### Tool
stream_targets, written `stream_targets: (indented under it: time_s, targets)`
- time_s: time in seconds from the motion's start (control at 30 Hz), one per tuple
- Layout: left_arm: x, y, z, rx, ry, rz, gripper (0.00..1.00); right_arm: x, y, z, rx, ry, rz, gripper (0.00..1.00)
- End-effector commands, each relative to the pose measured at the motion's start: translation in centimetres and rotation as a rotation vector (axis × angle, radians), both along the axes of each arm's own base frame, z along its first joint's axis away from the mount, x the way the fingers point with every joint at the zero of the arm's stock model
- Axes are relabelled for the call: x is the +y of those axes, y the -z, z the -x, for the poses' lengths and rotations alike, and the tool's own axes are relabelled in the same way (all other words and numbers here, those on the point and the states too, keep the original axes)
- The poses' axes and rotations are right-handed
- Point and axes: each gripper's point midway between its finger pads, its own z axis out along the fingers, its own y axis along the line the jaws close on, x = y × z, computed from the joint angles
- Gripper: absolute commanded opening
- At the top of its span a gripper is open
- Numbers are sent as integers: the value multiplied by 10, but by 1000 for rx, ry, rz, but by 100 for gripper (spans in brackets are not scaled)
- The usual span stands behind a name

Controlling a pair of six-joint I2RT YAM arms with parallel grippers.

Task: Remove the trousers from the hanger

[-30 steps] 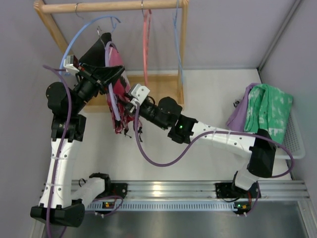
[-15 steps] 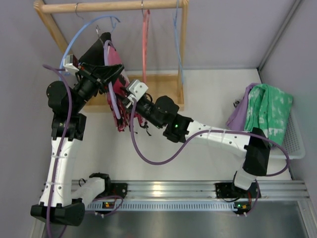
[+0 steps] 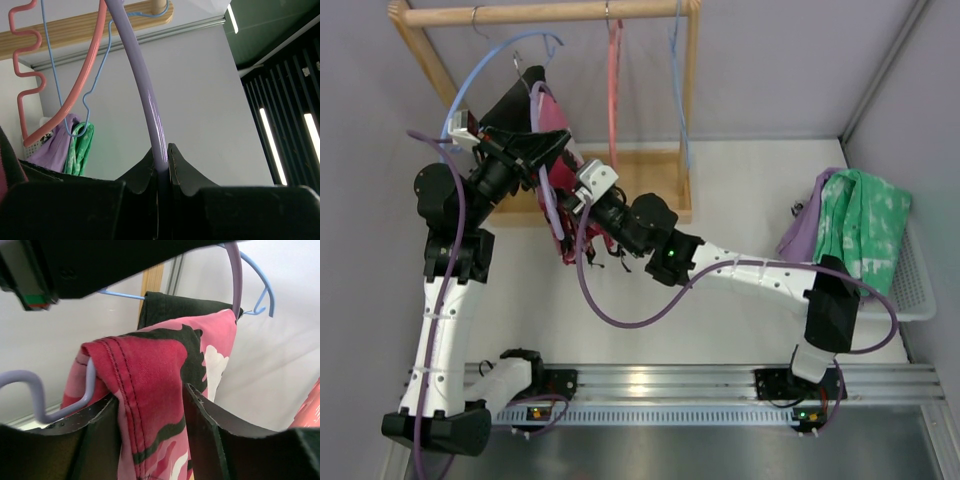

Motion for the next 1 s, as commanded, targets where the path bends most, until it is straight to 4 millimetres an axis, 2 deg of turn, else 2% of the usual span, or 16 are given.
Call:
stream_targets:
  time_s: [0.0, 0.13, 0.17, 0.3, 0.33, 0.37, 0.43, 0.47, 0.53, 0.57, 0.63, 0.67, 0.97]
  targets:
    - [2, -80, 57, -305, 22, 45, 0, -5, -17, -20, -36, 61, -56, 50]
    - [3, -83, 58, -307, 26, 52, 0, -1, -12, -24, -64, 69, -45, 50]
    - [2, -84, 59, -310, 27, 51, 0, 0, -9, -26, -66, 73, -43, 46]
    - [3, -86, 60, -314, 26, 53, 0, -6, -11, -35, -63, 92, -51, 17]
    - [3, -85, 60, -314, 25, 51, 0, -9, -11, -37, -62, 99, -51, 5]
    - [3, -84, 61, -314, 25, 51, 0, -13, -18, -35, -67, 100, -62, 0]
    - [2, -78, 57, -303, 23, 44, 0, -18, -25, -32, -70, 95, -67, 0]
    - [3, -76, 56, -301, 20, 40, 0, -24, -37, -28, -79, 89, -85, 0]
    - [2, -65, 50, -279, 17, 28, 0, -27, -45, -22, -70, 65, -92, 0]
    - [2, -62, 49, -273, 14, 23, 0, -35, -60, -17, -76, 59, -116, 0]
    - [1, -51, 46, -265, 7, 1, 0, -41, -70, -12, -75, 51, -123, 0]
    - [1, -46, 44, -255, 4, -6, 0, -49, -81, -8, -82, 51, -138, 0]
    - [1, 4, 35, -188, -28, -102, 0, -91, -116, 13, -79, 50, -180, 0]
